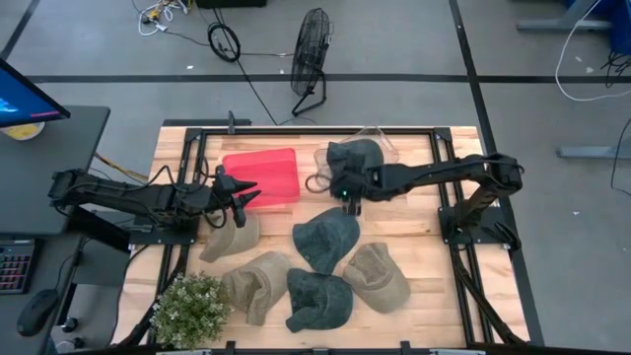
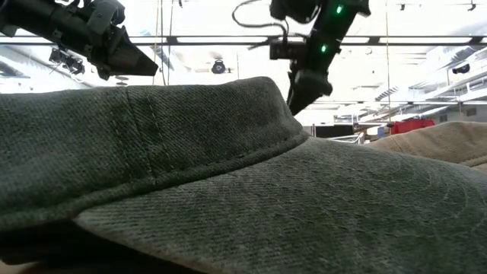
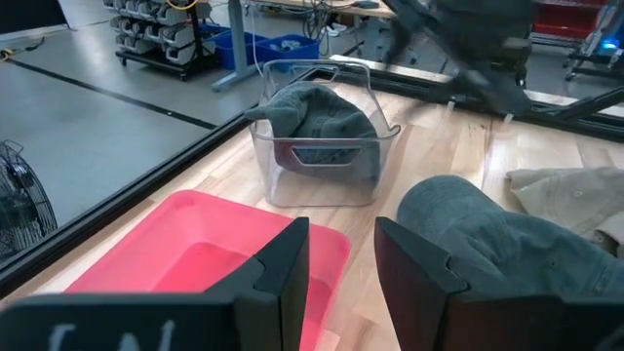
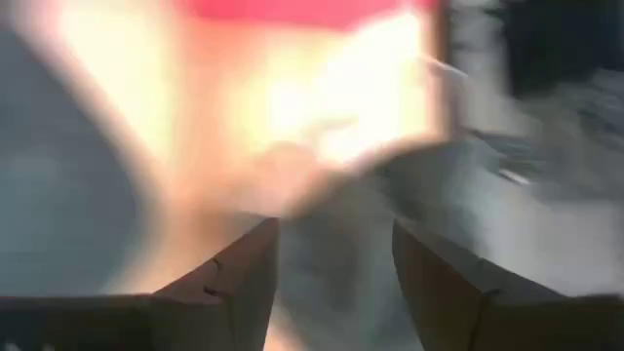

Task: Pick & Place hat
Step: Put the top blue cap into the transparent bin

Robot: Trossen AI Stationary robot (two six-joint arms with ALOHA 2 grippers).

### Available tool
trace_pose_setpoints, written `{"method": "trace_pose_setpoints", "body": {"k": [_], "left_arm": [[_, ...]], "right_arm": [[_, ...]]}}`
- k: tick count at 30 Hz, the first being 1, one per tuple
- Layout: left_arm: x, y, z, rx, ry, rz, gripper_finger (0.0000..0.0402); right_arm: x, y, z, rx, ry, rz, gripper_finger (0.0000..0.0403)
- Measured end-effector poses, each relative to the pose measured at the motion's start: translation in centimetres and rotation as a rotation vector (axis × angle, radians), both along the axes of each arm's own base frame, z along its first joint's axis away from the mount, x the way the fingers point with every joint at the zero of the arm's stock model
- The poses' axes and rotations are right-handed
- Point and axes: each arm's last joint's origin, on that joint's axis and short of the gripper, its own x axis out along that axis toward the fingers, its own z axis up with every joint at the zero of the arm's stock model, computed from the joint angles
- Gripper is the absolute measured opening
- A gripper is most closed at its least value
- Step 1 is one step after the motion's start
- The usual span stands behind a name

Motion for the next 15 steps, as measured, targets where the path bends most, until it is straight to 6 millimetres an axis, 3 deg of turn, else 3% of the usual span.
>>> {"method": "trace_pose_setpoints", "body": {"k": [8,15], "left_arm": [[0.0,0.0,0.0,-0.017,-0.009,0.005,0.0122],[0.0,0.0,0.0,-0.012,-0.008,0.018,0.0122]], "right_arm": [[1.2,3.8,-0.3,0.404,-0.121,0.287,0.0199],[1.7,4.9,-2.6,0.47,-0.197,0.366,0.0199]]}}
